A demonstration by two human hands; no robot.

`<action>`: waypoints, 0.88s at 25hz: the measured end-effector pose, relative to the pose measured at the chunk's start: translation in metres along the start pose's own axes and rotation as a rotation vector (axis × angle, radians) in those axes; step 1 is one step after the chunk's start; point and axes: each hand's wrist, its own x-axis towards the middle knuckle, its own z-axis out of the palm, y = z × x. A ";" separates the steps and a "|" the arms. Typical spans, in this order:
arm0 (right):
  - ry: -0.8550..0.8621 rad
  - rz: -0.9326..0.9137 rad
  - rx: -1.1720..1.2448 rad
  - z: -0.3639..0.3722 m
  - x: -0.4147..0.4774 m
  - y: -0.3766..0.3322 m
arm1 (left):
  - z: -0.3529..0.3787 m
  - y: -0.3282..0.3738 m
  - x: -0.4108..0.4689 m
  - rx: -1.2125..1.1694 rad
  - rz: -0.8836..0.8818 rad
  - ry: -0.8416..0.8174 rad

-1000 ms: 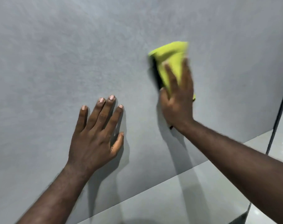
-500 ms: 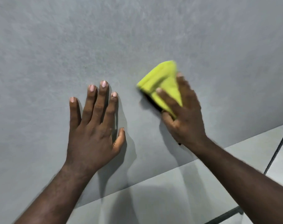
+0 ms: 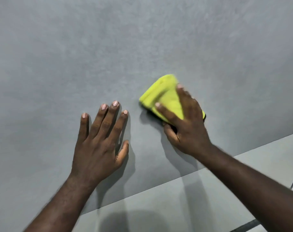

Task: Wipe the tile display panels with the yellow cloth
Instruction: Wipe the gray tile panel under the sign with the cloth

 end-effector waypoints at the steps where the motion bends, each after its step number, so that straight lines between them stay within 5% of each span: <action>1: -0.030 -0.106 -0.023 0.004 0.010 -0.015 | -0.005 -0.021 -0.014 0.005 -0.012 0.006; 2: 0.010 -0.053 0.005 0.012 0.021 -0.035 | -0.011 -0.044 -0.029 0.011 -0.034 0.018; 5: 0.241 0.535 0.184 0.043 0.048 -0.116 | -0.022 -0.105 -0.075 0.002 -0.114 0.034; 9: -0.055 -0.086 -0.011 0.081 0.027 -0.194 | -0.031 -0.165 -0.146 -0.001 -0.156 0.012; 12: 0.092 0.314 0.144 0.111 0.035 -0.258 | -0.036 -0.206 -0.191 0.015 -0.142 -0.012; 13: 0.081 0.306 0.117 0.122 0.038 -0.283 | -0.039 -0.219 -0.205 0.022 -0.159 -0.015; 16: -0.061 -0.126 -0.032 0.139 0.044 -0.320 | -0.046 -0.250 -0.249 0.030 -0.213 -0.029; 19: 0.019 0.113 0.097 0.161 0.066 -0.373 | -0.055 -0.282 -0.297 0.044 -0.277 -0.081; 22: -0.063 -0.269 -0.024 0.185 0.062 -0.418 | -0.063 -0.301 -0.332 0.023 -0.379 -0.126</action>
